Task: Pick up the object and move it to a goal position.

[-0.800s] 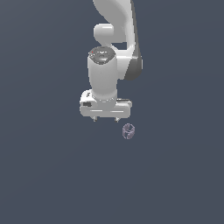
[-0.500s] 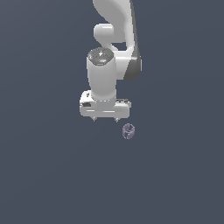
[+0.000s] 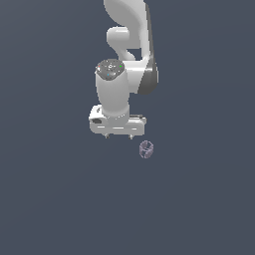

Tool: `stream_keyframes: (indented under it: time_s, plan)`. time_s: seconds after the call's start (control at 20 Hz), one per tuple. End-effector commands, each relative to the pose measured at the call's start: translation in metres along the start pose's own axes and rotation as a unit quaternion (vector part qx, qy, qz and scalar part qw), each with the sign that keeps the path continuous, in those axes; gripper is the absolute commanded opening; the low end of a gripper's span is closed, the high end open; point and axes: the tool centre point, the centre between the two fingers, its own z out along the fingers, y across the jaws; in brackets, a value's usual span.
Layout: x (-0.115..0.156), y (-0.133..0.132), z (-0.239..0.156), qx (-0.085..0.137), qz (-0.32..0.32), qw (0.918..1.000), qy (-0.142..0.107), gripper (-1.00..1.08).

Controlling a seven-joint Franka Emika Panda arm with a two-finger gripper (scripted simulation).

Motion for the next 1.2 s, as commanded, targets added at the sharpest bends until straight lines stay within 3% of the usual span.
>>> stream_keyframes:
  time_s: [0.0,0.65,1.15]
  plan:
    - [0.000,-0.002,0.001,0.000,0.003,1.0000,0.000,1.00]
    - [-0.003,-0.032,0.017,-0.002,0.067,0.9978,-0.001,1.00]
    - [-0.011,-0.074,0.041,-0.006,0.157,0.9875,-0.002,1.00]
